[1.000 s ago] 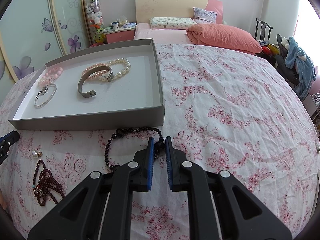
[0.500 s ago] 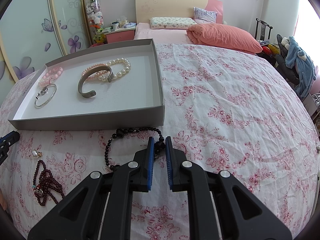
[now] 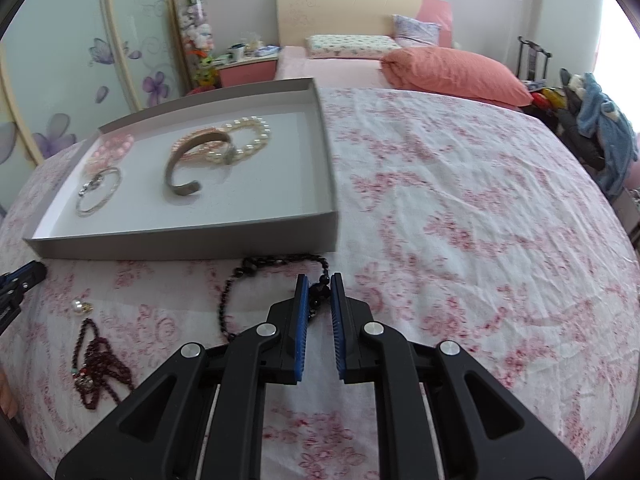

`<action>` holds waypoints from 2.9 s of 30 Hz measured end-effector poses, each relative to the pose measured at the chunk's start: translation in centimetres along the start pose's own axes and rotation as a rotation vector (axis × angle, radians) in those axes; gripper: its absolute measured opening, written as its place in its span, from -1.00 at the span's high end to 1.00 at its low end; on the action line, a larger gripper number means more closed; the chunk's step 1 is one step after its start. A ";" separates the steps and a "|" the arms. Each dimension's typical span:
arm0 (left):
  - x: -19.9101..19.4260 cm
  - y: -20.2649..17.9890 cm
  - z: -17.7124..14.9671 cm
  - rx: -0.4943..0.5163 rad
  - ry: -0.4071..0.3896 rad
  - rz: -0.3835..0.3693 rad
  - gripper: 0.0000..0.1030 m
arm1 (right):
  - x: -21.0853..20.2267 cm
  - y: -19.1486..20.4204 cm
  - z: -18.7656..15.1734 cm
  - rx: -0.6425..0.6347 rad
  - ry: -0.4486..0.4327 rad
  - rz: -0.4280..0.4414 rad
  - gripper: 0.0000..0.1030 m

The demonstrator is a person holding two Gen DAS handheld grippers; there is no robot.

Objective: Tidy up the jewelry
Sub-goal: 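Carry the earring with the left tool while the right tool carries the black bracelet to the tray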

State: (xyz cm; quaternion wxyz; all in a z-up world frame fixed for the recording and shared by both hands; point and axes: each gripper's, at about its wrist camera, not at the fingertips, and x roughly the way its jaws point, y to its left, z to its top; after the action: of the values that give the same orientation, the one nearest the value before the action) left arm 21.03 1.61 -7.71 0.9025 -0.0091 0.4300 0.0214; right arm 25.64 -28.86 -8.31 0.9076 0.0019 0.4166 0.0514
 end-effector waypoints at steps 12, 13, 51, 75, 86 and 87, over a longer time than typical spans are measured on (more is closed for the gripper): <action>-4.0 0.0 -0.4 -0.001 -0.115 -0.034 0.73 | -6.1 2.8 0.7 -0.003 -0.215 0.167 0.76; -4.5 -0.1 -0.3 0.000 -0.132 -0.034 0.73 | -6.6 3.1 0.8 -0.006 -0.231 0.175 0.76; -12.7 -4.8 0.3 0.089 -0.449 -0.019 0.73 | -15.2 5.4 0.9 -0.129 -0.516 0.261 0.76; -11.2 -4.9 1.9 0.106 -0.429 -0.012 0.73 | -14.5 5.6 2.1 -0.131 -0.528 0.250 0.76; -4.2 -4.4 7.8 0.052 -0.308 -0.036 0.73 | -6.6 5.5 7.8 -0.066 -0.404 0.245 0.76; -3.5 -4.4 8.3 0.043 -0.292 -0.041 0.73 | -5.9 5.5 8.1 -0.063 -0.391 0.240 0.76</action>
State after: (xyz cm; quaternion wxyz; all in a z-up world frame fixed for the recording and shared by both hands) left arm 25.47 -2.59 0.19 0.9557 0.0048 0.2941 -0.0050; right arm 27.45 -23.64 1.66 0.9581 0.0332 0.2276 0.1706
